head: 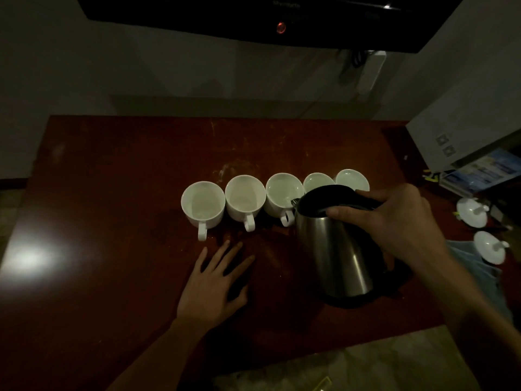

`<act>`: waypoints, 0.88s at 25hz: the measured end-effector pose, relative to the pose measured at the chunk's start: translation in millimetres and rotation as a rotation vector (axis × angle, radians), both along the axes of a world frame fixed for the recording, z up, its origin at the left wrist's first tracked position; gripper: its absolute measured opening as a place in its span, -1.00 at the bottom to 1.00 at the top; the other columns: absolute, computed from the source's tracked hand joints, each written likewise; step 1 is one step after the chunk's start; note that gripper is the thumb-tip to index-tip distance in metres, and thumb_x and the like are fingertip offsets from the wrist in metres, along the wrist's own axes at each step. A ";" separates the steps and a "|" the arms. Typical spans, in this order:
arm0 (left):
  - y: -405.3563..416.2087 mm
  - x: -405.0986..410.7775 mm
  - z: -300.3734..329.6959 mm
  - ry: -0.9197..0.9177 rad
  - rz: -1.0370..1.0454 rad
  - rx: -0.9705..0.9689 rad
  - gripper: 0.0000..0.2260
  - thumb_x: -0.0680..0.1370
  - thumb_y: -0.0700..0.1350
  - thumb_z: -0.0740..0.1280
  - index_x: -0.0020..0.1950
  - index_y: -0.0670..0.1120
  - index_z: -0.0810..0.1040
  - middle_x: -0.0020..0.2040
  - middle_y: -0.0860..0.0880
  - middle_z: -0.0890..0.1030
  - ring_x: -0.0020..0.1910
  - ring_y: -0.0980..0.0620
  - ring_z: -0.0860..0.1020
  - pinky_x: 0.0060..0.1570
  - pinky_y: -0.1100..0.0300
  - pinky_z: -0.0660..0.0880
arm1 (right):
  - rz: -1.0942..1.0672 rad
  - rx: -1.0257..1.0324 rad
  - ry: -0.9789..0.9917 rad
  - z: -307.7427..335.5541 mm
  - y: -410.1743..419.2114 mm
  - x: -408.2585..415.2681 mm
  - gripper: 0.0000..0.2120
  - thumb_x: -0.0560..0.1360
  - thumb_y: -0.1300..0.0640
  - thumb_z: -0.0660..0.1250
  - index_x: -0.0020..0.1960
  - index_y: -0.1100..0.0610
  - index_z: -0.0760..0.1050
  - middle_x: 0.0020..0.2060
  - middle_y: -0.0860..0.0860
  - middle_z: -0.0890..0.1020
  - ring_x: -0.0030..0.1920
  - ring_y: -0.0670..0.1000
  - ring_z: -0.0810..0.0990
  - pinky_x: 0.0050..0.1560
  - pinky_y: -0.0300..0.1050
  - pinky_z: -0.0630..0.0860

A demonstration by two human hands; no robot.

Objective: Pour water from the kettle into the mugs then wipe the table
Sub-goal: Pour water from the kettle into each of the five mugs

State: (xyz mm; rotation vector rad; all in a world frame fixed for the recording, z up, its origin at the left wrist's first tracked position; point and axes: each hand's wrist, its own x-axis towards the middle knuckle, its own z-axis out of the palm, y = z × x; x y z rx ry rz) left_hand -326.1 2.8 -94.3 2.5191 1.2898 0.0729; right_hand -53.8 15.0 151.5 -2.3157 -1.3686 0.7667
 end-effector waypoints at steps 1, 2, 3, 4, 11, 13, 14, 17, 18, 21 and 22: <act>-0.4 -0.1 0.0 -0.004 0.000 -0.001 -0.41 0.60 0.29 0.12 0.61 0.24 0.11 0.65 0.04 0.06 0.63 0.00 -0.11 0.52 -0.21 -0.08 | -0.002 0.000 -0.001 -0.1 0.1 0.3 -0.09 -0.04 -0.53 0.35 0.17 -0.04 0.63 -0.06 -0.01 0.72 -0.12 0.02 0.69 -0.08 0.13 0.67; -0.6 -0.3 0.1 -0.005 -0.001 -0.001 -0.42 0.60 0.29 0.12 0.61 0.24 0.11 0.65 0.04 0.06 0.63 0.00 -0.11 0.52 -0.21 -0.08 | -0.005 -0.002 -0.006 -0.2 0.5 0.3 -0.08 -0.04 -0.53 0.35 0.19 -0.03 0.63 -0.05 0.00 0.72 -0.11 0.02 0.69 -0.08 0.13 0.67; -0.9 -0.3 -0.1 -0.005 -0.001 0.001 -0.42 0.60 0.29 0.12 0.61 0.23 0.12 0.65 0.04 0.06 0.63 0.00 -0.11 0.52 -0.21 -0.08 | -0.010 -0.003 -0.010 0.1 0.5 0.5 -0.07 -0.05 -0.53 0.36 0.19 -0.03 0.63 -0.05 0.00 0.72 -0.10 0.02 0.69 -0.07 0.13 0.67; -1.2 0.0 -0.3 -0.008 -0.001 0.005 -0.42 0.60 0.28 0.13 0.61 0.23 0.13 0.64 0.04 0.08 0.63 -0.01 -0.10 0.52 -0.21 -0.07 | -0.013 -0.004 -0.012 0.3 0.4 0.6 -0.06 -0.05 -0.53 0.36 0.20 -0.03 0.63 -0.04 0.01 0.72 -0.10 0.03 0.69 -0.06 0.13 0.67; -0.9 0.4 0.1 0.002 0.005 0.004 -0.41 0.59 0.28 0.12 0.61 0.24 0.13 0.64 0.05 0.07 0.63 0.00 -0.11 0.52 -0.19 -0.09 | -0.013 -0.005 -0.006 0.2 0.5 1.9 -0.09 -0.02 -0.49 0.39 0.20 0.00 0.65 -0.11 -0.02 0.72 -0.13 0.00 0.69 -0.09 0.11 0.67; -0.8 0.2 0.0 0.002 0.002 0.004 -0.41 0.59 0.29 0.12 0.61 0.24 0.12 0.64 0.05 0.06 0.63 0.00 -0.12 0.53 -0.19 -0.11 | -0.005 0.002 -0.008 -0.3 0.7 3.0 -0.08 -0.02 -0.50 0.38 0.20 0.00 0.65 -0.09 0.00 0.73 -0.13 0.00 0.69 -0.10 0.11 0.67; -0.6 0.1 0.1 0.000 0.001 0.001 -0.41 0.59 0.29 0.12 0.61 0.23 0.12 0.64 0.05 0.06 0.63 0.00 -0.12 0.53 -0.19 -0.11 | -0.008 0.003 -0.010 -0.6 1.1 3.3 -0.08 -0.02 -0.50 0.39 0.20 0.00 0.66 -0.07 0.01 0.73 -0.13 0.00 0.69 -0.10 0.10 0.67; -0.5 0.3 -0.3 -0.005 0.002 -0.002 -0.42 0.60 0.29 0.11 0.61 0.24 0.12 0.65 0.05 0.05 0.63 0.01 -0.14 0.53 -0.18 -0.11 | -0.011 0.004 -0.017 -2.1 1.8 4.2 -0.07 -0.03 -0.51 0.38 0.20 0.00 0.65 -0.03 0.02 0.73 -0.09 0.01 0.68 -0.08 0.10 0.66; -0.5 0.3 -0.3 -0.003 0.004 0.001 -0.42 0.60 0.29 0.10 0.61 0.24 0.12 0.64 0.05 0.06 0.63 0.02 -0.13 0.53 -0.18 -0.11 | -0.010 -0.001 -0.016 -2.5 1.9 4.0 -0.06 -0.03 -0.52 0.37 0.21 0.00 0.65 -0.03 0.02 0.73 -0.10 0.02 0.68 -0.08 0.10 0.67; -0.8 0.8 -0.4 0.003 0.004 0.012 -0.41 0.59 0.29 0.12 0.61 0.24 0.13 0.64 0.04 0.09 0.63 0.00 -0.09 0.53 -0.18 -0.10 | -0.015 0.000 -0.019 -3.0 2.0 4.7 -0.05 -0.03 -0.51 0.37 0.22 0.00 0.64 -0.04 0.02 0.72 -0.11 0.02 0.68 -0.09 0.11 0.67; -0.9 0.8 -0.4 0.004 0.002 0.012 -0.42 0.59 0.29 0.12 0.61 0.24 0.14 0.64 0.04 0.09 0.63 0.00 -0.09 0.53 -0.18 -0.10 | -0.016 0.002 -0.019 -3.3 1.8 5.1 -0.06 -0.03 -0.50 0.38 0.22 0.01 0.65 -0.04 0.02 0.72 -0.11 0.01 0.68 -0.08 0.10 0.67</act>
